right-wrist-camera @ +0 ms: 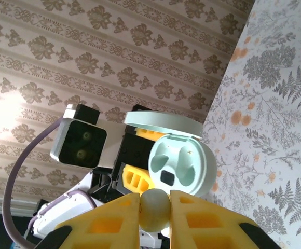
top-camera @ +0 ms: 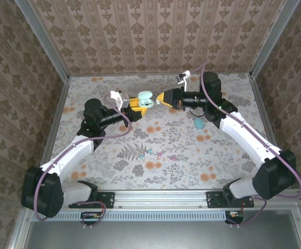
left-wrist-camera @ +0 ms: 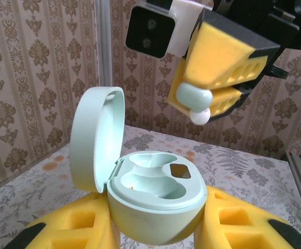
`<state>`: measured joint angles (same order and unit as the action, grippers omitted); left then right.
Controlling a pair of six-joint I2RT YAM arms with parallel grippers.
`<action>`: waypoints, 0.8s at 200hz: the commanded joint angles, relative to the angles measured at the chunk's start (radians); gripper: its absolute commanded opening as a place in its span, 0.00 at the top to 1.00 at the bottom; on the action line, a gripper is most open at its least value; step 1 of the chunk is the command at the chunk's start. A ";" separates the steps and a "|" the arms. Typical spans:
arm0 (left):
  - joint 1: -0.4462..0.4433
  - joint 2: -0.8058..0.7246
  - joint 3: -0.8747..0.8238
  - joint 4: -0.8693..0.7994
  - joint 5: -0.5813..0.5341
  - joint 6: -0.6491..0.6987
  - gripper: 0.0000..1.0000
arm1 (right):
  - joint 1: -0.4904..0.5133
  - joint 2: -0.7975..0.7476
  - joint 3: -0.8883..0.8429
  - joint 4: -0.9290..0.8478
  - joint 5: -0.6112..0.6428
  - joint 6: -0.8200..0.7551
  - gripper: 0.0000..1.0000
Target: Insert the wireless bluetooth earbuds into the charging case
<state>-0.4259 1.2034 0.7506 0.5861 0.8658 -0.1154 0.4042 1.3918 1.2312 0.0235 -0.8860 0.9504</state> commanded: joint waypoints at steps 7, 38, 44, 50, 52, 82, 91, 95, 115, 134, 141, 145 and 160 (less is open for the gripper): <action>-0.008 0.015 0.022 0.017 0.062 0.024 0.70 | 0.025 -0.027 0.060 -0.086 -0.004 -0.143 0.80; -0.012 0.024 0.029 0.035 0.091 0.023 0.69 | 0.040 -0.022 0.076 -0.115 0.013 -0.195 0.80; -0.012 0.025 0.031 0.035 0.094 0.022 0.69 | 0.043 -0.022 0.080 -0.117 0.017 -0.202 0.80; -0.013 0.026 0.032 0.036 0.096 0.019 0.70 | 0.045 -0.022 0.082 -0.121 0.022 -0.213 0.80; -0.014 0.028 0.033 0.037 0.096 0.018 0.70 | 0.048 -0.022 0.082 -0.122 0.024 -0.216 0.80; -0.018 0.037 0.038 0.056 0.108 0.000 0.69 | 0.057 -0.013 0.098 -0.168 0.052 -0.260 0.81; -0.019 0.038 0.038 0.061 0.109 -0.003 0.70 | 0.058 -0.010 0.098 -0.169 0.055 -0.261 0.81; -0.019 0.038 0.037 0.061 0.108 -0.004 0.70 | 0.058 -0.010 0.097 -0.170 0.057 -0.262 0.81; -0.021 0.036 0.037 0.065 0.112 -0.007 0.70 | 0.062 -0.006 0.100 -0.186 0.074 -0.275 0.81; -0.021 0.035 0.037 0.070 0.111 -0.010 0.70 | 0.062 -0.006 0.102 -0.188 0.083 -0.277 0.81; -0.022 0.035 0.038 0.071 0.110 -0.012 0.69 | 0.063 -0.007 0.105 -0.190 0.086 -0.278 0.81; -0.023 0.035 0.039 0.072 0.110 -0.012 0.69 | 0.062 -0.006 0.106 -0.192 0.087 -0.279 0.81; -0.022 0.035 0.040 0.075 0.111 -0.017 0.69 | 0.064 0.014 0.107 -0.192 0.088 -0.281 0.81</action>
<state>-0.4438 1.2373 0.7551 0.6151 0.9474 -0.1127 0.4595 1.3884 1.2980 -0.1505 -0.8188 0.7006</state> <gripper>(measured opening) 0.325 0.195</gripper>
